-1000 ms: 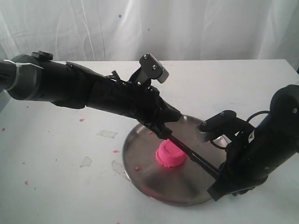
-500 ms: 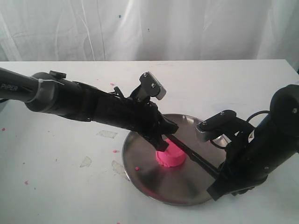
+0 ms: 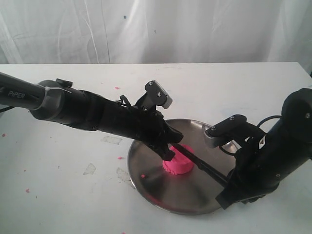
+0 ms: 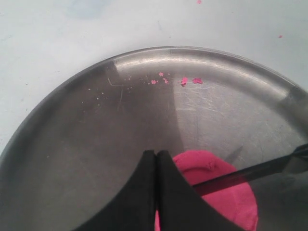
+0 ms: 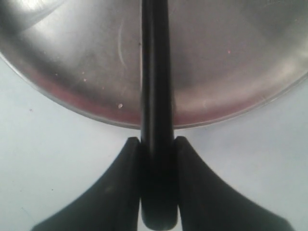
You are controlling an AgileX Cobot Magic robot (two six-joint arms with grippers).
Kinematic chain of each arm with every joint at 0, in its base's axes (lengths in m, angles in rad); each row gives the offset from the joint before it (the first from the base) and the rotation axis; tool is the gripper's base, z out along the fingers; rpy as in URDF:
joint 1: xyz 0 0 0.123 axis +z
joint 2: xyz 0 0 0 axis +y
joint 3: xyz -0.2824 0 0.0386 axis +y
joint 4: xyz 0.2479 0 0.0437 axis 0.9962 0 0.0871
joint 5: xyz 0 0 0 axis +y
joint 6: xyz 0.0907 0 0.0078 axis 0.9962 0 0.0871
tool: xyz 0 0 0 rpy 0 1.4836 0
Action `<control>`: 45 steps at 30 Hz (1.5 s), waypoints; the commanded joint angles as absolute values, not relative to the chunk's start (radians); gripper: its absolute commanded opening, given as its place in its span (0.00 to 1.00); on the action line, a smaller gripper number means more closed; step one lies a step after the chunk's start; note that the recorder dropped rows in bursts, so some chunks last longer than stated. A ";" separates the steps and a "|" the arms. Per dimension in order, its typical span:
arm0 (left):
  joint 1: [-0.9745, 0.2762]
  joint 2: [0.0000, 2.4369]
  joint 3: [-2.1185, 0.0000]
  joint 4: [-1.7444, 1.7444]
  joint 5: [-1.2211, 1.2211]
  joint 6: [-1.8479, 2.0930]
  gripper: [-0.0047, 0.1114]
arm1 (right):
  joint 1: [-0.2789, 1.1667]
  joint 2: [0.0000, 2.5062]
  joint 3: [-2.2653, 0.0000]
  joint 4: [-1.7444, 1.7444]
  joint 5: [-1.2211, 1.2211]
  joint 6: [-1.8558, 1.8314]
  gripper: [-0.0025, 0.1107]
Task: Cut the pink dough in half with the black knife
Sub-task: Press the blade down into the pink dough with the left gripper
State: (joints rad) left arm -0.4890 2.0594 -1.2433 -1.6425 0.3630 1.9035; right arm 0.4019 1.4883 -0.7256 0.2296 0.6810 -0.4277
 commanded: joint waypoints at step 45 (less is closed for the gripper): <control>-0.488 2.067 -1.239 -1.652 0.360 1.902 0.04 | 0.400 1.560 -0.721 0.235 0.631 -0.415 0.02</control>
